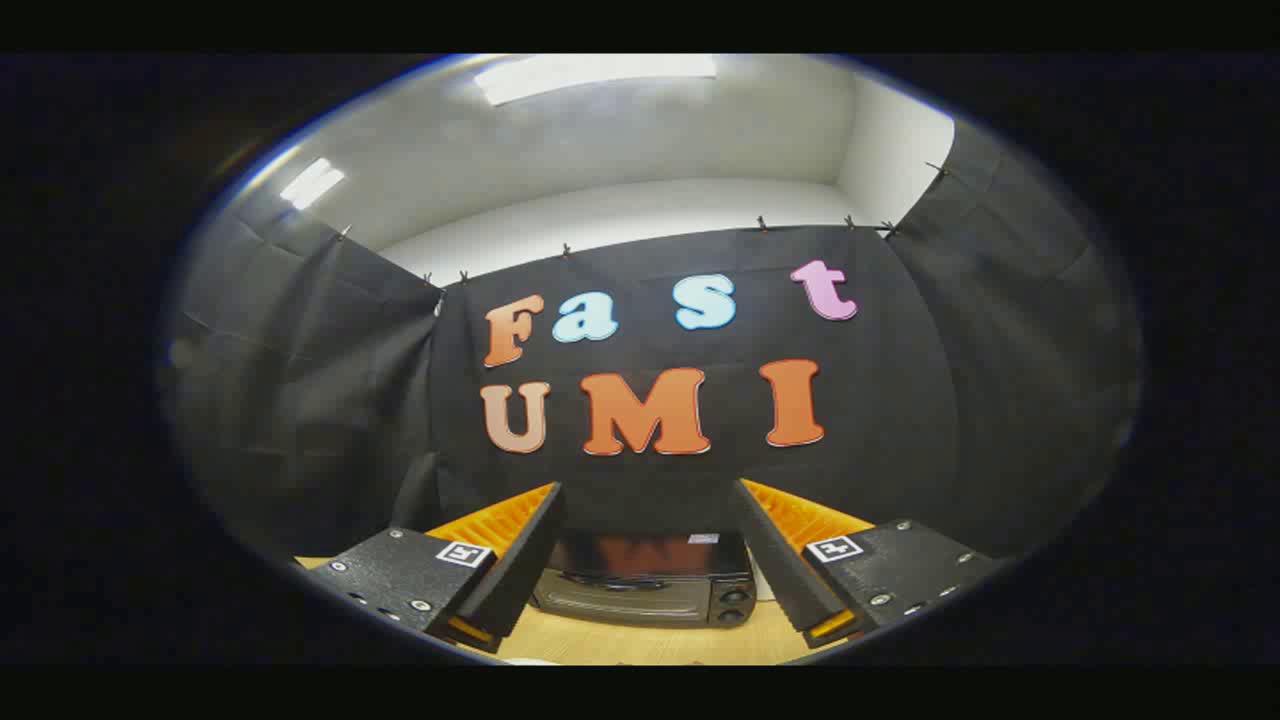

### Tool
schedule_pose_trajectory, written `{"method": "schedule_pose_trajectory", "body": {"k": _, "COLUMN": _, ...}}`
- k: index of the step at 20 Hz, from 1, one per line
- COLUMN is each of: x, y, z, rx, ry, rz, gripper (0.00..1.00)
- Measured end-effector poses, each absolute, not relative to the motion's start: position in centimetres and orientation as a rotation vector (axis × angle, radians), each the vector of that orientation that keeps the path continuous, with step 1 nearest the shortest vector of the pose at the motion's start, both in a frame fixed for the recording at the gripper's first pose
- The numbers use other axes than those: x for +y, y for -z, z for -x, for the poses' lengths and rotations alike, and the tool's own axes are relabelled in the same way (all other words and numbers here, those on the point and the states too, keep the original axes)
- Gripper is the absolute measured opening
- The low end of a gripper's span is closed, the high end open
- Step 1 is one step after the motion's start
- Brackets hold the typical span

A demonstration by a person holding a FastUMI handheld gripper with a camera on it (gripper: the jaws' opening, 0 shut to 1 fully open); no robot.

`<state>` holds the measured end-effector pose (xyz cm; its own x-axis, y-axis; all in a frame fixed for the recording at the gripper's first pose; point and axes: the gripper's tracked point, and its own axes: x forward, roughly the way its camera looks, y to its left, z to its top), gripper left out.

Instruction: Open the toaster oven, put the food inside, and close the toaster oven door.

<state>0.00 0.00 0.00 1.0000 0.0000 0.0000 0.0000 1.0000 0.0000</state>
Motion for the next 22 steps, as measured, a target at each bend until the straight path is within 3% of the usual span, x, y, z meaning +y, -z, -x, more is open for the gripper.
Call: {"method": "schedule_pose_trajectory", "body": {"k": 22, "x": -0.1, "y": 0.9, "z": -0.8, "rx": -0.002, "ry": 0.010, "rz": 0.003, "gripper": 0.98}}
